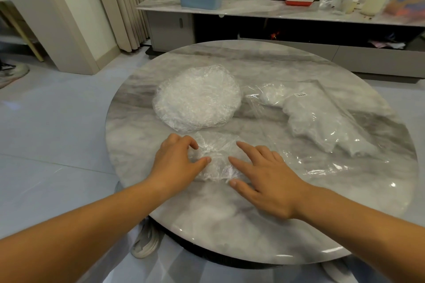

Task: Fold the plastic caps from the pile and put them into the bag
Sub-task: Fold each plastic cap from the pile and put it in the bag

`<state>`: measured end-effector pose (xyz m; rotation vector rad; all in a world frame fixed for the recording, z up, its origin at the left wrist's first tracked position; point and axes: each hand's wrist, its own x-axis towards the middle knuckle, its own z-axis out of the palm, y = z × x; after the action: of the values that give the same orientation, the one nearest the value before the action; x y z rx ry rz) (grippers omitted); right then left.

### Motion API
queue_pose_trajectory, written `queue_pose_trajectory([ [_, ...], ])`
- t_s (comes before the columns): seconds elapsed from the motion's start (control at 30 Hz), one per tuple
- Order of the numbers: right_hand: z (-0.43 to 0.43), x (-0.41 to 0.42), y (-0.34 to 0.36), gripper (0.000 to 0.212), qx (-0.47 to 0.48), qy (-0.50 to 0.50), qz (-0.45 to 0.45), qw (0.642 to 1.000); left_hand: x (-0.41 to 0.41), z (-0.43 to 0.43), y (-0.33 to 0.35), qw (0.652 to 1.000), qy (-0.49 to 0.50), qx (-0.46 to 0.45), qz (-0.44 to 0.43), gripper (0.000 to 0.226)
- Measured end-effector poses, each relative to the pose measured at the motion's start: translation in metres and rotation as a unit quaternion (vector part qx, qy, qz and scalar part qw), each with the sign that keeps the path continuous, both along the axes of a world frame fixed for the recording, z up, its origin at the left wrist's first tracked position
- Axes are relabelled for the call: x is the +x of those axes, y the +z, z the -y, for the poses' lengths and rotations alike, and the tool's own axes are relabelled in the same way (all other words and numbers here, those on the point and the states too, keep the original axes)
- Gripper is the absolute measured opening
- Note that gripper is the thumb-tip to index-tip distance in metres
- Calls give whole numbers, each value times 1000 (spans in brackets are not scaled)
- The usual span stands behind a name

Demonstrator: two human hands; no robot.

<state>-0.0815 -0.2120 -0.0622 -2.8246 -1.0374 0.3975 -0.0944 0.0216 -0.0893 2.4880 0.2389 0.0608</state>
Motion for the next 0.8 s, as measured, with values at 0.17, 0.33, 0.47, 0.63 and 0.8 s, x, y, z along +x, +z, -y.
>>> queue_pose_trajectory([
  [0.17, -9, 7, -1, 81, 39, -3, 9, 999, 4, 5, -2, 998, 49, 14, -24, 72],
  [0.33, -21, 24, 8, 45, 64, -77, -92, 991, 12, 7, 0, 996, 67, 1, -54, 86],
  [0.47, -35, 48, 8, 48, 247, -190, -153, 938, 14, 9, -3, 996, 63, 13, -68, 88],
  [0.63, -44, 71, 6, 38, 332, -287, -207, 874, 18, 10, -5, 995, 65, 17, -70, 94],
  [0.8, -44, 92, 6, 41, 365, -343, -267, 823, 22, 10, -3, 995, 68, 15, -76, 97],
])
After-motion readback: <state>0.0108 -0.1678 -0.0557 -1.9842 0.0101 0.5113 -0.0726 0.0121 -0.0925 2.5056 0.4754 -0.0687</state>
